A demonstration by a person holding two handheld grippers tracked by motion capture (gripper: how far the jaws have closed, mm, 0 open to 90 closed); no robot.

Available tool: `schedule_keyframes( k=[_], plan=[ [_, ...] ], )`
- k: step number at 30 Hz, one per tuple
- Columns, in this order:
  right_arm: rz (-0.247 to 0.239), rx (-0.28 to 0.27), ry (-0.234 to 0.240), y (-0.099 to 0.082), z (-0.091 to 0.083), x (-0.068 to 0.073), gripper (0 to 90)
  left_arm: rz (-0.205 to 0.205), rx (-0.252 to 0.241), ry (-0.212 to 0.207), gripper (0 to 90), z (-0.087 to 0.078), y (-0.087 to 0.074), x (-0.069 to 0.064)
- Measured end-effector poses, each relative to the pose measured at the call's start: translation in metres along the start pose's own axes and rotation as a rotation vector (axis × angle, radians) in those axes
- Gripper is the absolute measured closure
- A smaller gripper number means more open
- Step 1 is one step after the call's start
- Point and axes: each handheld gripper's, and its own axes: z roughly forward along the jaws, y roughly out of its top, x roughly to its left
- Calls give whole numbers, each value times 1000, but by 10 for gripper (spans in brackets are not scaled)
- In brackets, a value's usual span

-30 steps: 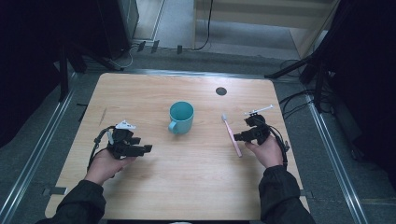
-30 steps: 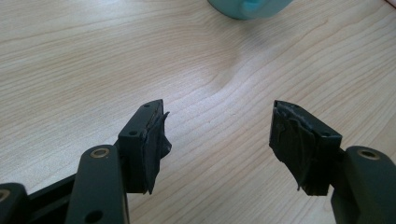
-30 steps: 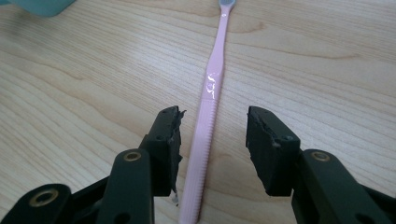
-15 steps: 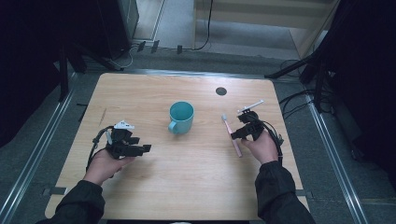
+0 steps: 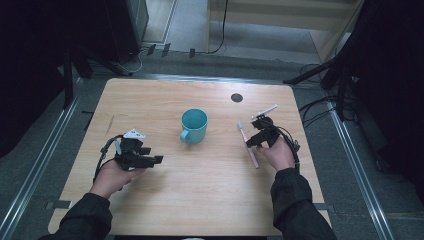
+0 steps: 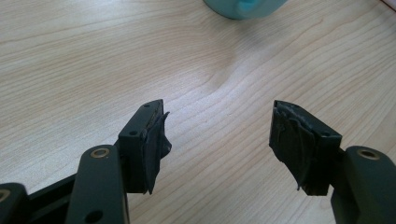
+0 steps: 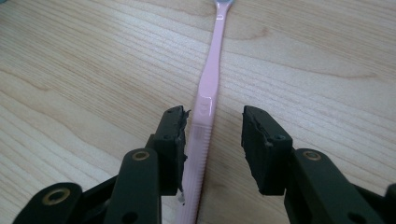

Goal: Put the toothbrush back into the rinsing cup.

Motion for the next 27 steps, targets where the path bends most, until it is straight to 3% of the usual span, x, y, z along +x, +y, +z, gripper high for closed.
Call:
schedule_keyframes(
  k=[16, 18, 27],
  plan=[
    [-50, 57, -31, 13, 10, 9, 638, 0, 5, 1, 362, 0, 0, 1],
    [-69, 70, -62, 14, 11, 12, 642, 0, 4, 1, 362, 0, 0, 1],
    [-56, 105, -57, 14, 13, 10, 658, -3, 8, 1, 362, 0, 0, 1]
  ],
)
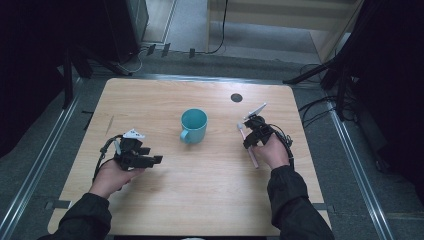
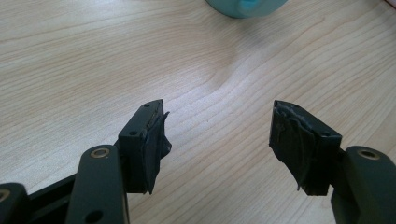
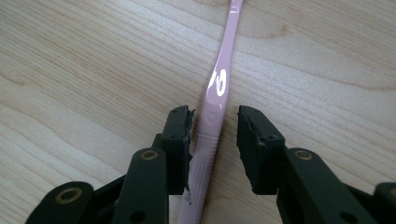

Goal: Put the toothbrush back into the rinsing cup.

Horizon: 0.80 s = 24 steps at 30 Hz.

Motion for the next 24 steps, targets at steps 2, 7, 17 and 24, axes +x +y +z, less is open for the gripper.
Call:
schedule_keyframes(
  k=[2, 7, 17, 24],
  plan=[
    [1, 5, 2, 0, 0, 0, 659, 3, 3, 2, 362, 0, 0, 0],
    [1, 20, 8, 0, 1, -1, 672, 4, 5, 2, 362, 0, 0, 0],
    [-12, 39, -20, 3, 2, 4, 718, 2, 2, 1, 362, 0, 0, 0],
    [-20, 54, -63, 7, 3, 9, 775, -2, -3, 0, 362, -1, 0, 0]
  ],
)
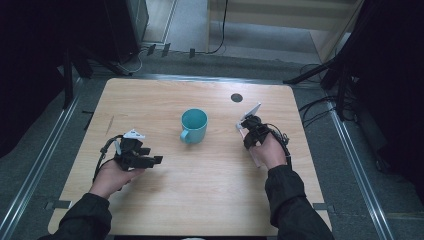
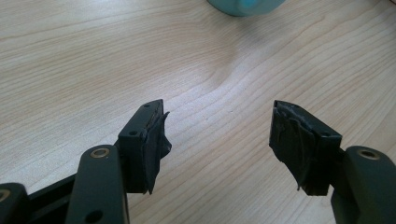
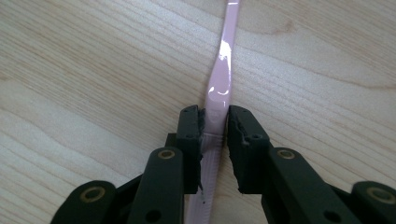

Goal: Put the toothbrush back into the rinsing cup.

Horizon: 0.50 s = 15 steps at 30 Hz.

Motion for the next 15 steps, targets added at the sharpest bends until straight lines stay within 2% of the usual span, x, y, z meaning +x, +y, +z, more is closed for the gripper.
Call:
schedule_keyframes(
  k=[6, 15],
  plan=[
    [-4, -2, 1, 0, 0, 0, 790, 0, -1, 4, 362, 0, 0, 1],
    [16, 6, 18, -1, -1, -4, 793, 5, 8, -2, 362, 1, 0, 0]
  ],
)
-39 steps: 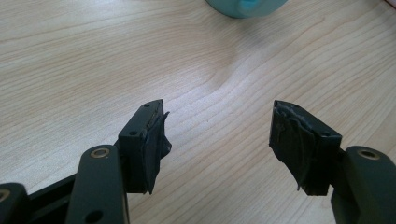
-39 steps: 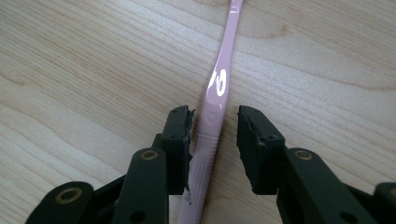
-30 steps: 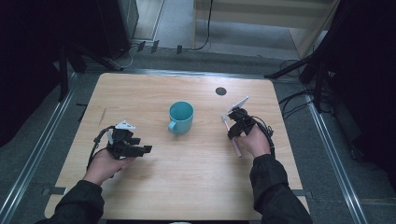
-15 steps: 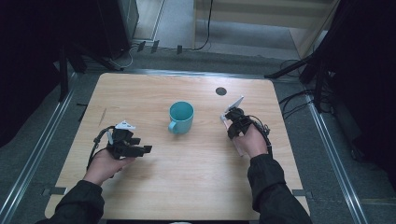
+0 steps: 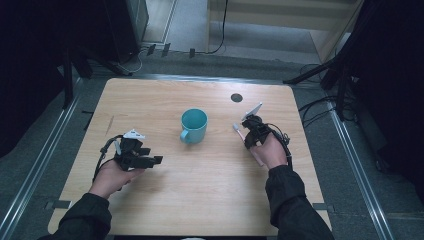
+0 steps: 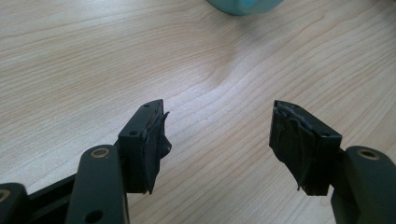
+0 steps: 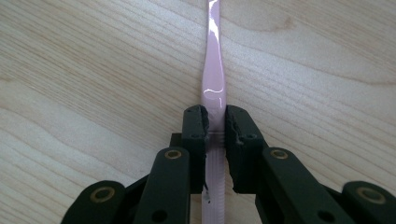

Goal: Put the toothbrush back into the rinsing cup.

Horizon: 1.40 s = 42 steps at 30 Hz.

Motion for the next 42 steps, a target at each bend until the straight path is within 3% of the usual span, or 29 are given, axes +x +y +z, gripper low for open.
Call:
schedule_keyframes(
  k=[14, 23, 42],
  plan=[
    [27, -38, 23, -3, -10, -5, 793, 1, 0, 0, 362, 0, 0, 0],
    [65, -102, 69, -8, -22, -12, 793, 3, 1, -2, 362, 0, 0, 0],
    [30, -205, 99, -12, -33, -8, 792, 5, 2, -1, 362, 0, 1, 0]
  ],
)
